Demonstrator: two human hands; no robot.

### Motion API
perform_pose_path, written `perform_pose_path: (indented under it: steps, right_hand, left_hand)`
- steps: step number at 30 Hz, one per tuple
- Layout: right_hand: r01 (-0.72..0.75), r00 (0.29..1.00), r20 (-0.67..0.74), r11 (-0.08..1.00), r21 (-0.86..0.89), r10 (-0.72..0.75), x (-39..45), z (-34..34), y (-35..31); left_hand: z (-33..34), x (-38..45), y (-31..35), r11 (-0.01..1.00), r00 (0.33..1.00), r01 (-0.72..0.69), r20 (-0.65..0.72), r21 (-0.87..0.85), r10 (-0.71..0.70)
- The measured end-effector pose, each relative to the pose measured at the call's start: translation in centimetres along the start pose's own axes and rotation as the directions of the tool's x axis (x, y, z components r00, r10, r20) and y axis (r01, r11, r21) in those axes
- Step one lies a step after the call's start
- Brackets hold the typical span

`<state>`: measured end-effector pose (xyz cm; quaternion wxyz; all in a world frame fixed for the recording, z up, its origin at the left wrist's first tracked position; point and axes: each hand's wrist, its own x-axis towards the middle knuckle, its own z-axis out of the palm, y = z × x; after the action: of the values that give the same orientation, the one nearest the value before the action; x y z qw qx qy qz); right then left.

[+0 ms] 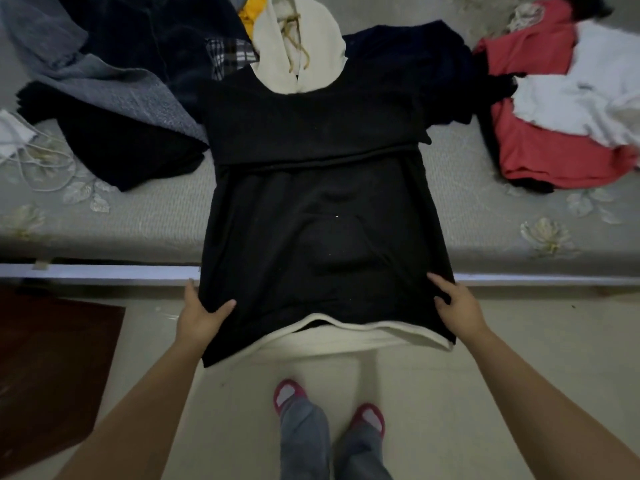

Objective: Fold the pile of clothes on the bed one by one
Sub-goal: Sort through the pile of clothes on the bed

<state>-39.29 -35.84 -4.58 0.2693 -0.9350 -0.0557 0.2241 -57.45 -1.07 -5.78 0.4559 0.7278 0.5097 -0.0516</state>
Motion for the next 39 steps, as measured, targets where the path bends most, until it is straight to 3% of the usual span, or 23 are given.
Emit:
perform_pose_path:
  steps: [3,7,14,22,26,29,34,39]
  right_hand:
    - [-0.05,0.998,0.043,0.995,-0.091,0.054,0.3,0.8,0.1]
    - [-0.082,0.993,0.071,0.979,-0.189,0.097,1.2,2.3,0.1]
    - [-0.186,0.981,0.041,0.978,-0.096,0.19,1.6,5.4,-0.2]
    - [-0.097,0.994,0.017,0.954,-0.284,0.107,1.8,6.3,2.0]
    - [0.013,0.993,-0.112,0.993,-0.121,-0.027,0.3,4.4,2.6]
    - [0.019,0.98,-0.2,0.999,0.028,-0.013,-1.3,2.9,3.1]
    - [-0.011,0.998,-0.06,0.997,0.073,0.015,-2.3,1.6,2.6]
    - [-0.147,0.986,0.09,0.985,0.093,0.138,-2.4,1.6,0.9]
  left_hand:
    - [1.1,-0.8,-0.4,0.994,0.998,0.054,-0.031,-0.099,-0.058]
    - [2.7,-2.0,-0.2,0.99,0.995,-0.037,-0.1,-0.135,0.023]
    - [3.0,-3.2,-0.5,0.984,0.97,-0.178,-0.163,0.019,0.178]
    - [2.6,-3.0,-1.3,0.986,0.979,-0.118,-0.153,0.114,0.135]
    - [2.2,-2.7,-1.6,0.985,0.982,-0.104,-0.141,0.136,0.123]
    - [2.1,-2.8,-1.7,0.982,0.981,-0.113,-0.136,0.152,0.134]
    - [1.2,-2.9,-1.6,0.979,0.983,-0.12,-0.119,0.163,0.14]
    - [0.7,-2.8,-1.7,0.971,0.985,-0.142,-0.072,0.192,0.159]
